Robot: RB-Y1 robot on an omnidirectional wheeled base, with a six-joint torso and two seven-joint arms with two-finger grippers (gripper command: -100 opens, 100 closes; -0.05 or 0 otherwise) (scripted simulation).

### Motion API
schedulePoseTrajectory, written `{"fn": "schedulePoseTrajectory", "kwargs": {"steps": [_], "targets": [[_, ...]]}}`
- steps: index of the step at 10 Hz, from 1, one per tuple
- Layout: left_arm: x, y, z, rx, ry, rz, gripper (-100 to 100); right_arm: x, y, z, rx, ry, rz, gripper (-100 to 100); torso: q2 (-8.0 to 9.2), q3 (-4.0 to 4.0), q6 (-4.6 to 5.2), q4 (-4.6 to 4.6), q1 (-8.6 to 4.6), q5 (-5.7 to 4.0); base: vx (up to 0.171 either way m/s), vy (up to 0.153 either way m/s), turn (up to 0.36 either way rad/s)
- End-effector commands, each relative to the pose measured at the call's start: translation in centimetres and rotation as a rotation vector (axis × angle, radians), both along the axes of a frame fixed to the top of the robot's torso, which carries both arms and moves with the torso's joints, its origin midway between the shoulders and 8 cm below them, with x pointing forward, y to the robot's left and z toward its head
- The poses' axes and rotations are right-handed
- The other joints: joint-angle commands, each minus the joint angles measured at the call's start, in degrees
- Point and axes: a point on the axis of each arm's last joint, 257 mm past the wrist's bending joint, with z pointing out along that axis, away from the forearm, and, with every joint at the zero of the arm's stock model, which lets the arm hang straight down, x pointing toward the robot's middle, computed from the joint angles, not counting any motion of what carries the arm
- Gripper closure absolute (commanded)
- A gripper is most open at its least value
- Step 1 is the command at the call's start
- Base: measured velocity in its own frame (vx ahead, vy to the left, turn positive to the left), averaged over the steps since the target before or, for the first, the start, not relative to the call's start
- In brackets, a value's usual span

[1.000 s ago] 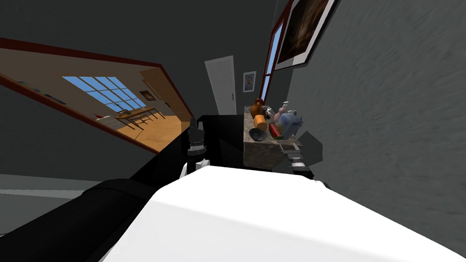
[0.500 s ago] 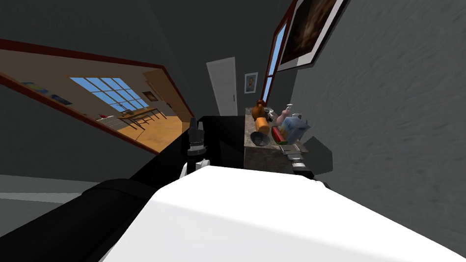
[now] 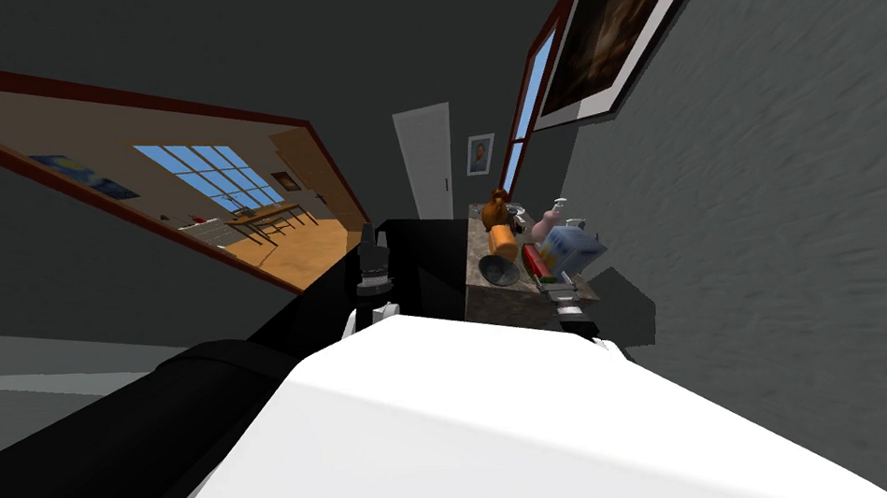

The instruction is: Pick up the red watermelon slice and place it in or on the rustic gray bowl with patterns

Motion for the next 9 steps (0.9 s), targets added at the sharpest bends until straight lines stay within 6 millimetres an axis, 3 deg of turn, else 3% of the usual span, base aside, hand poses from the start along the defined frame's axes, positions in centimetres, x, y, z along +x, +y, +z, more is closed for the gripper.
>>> {"fn": "schedulePoseTrajectory", "kwargs": {"steps": [1,5,6,7,8,9], "targets": [[0.0,0.0,0.0,0.0,0.0,0.0,0,0.0,0.0,0.0,0.0,0.0,0.0,100,0.0,0.0,0.0,0.0,0.0,0.0,0.006,0.003,0.0],[0.0,0.0,0.0,0.0,0.0,0.0,0,0.0,0.0,0.0,0.001,0.0,0.0,100,0.12,0.08,-0.01,0.03,-0.09,-0.02,0.0,0.0,0.0],[0.0,0.0,0.0,0.0,0.0,0.0,0,0.0,0.0,0.0,0.0,0.0,0.0,0,0.12,0.08,-0.01,0.03,-0.1,-0.02,0.0,0.0,0.0],[0.0,0.0,0.0,0.0,0.0,0.0,0,0.0,0.0,0.0,0.0,0.0,0.0,100,0.13,0.08,-0.01,0.03,-0.09,-0.02,0.0,0.0,0.0],[0.0,0.0,0.0,0.0,0.0,0.0,0,0.0,0.0,0.0,0.001,0.0,0.0,0,0.12,0.07,-0.01,0.03,-0.1,-0.02,0.0,0.0,0.0],[0.0,0.0,0.0,0.0,0.0,0.0,0,1.0,0.2,2.6,-0.013,-0.057,0.017,100,0.12,0.07,-0.01,0.03,-0.09,-0.02,-0.077,0.031,-0.033]]}}
